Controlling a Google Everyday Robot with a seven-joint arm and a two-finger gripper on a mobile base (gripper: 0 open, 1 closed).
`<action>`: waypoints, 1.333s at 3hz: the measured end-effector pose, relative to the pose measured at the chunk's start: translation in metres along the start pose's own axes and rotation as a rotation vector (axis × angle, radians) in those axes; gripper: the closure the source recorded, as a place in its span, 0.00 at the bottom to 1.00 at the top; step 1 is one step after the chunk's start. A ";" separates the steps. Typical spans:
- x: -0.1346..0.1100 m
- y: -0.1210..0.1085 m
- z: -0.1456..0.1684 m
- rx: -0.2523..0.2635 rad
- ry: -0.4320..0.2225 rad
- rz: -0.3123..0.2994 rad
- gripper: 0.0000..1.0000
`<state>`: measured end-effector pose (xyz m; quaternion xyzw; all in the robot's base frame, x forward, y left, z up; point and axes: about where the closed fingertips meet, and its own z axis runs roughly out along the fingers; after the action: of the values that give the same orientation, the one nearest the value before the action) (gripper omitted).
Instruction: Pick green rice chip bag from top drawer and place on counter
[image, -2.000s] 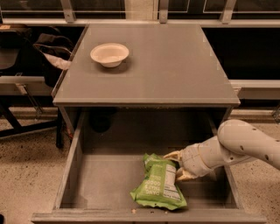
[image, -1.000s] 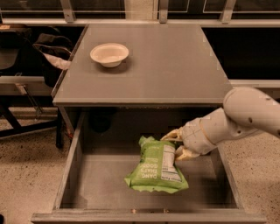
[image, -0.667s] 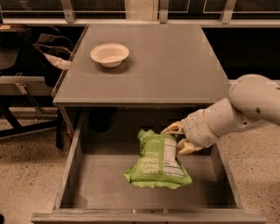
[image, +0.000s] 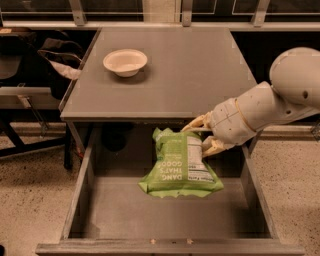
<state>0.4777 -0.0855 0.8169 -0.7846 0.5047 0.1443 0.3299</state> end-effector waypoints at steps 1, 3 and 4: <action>-0.011 -0.015 -0.015 0.012 0.014 -0.025 1.00; -0.015 -0.042 -0.032 0.043 0.055 -0.023 1.00; -0.005 -0.059 -0.030 0.094 0.083 0.019 1.00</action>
Offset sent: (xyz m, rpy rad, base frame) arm 0.0227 -0.0019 0.0602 -0.0444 -0.0740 -0.0052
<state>0.5249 -0.0862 0.8638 -0.7687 0.5317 0.0908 0.3438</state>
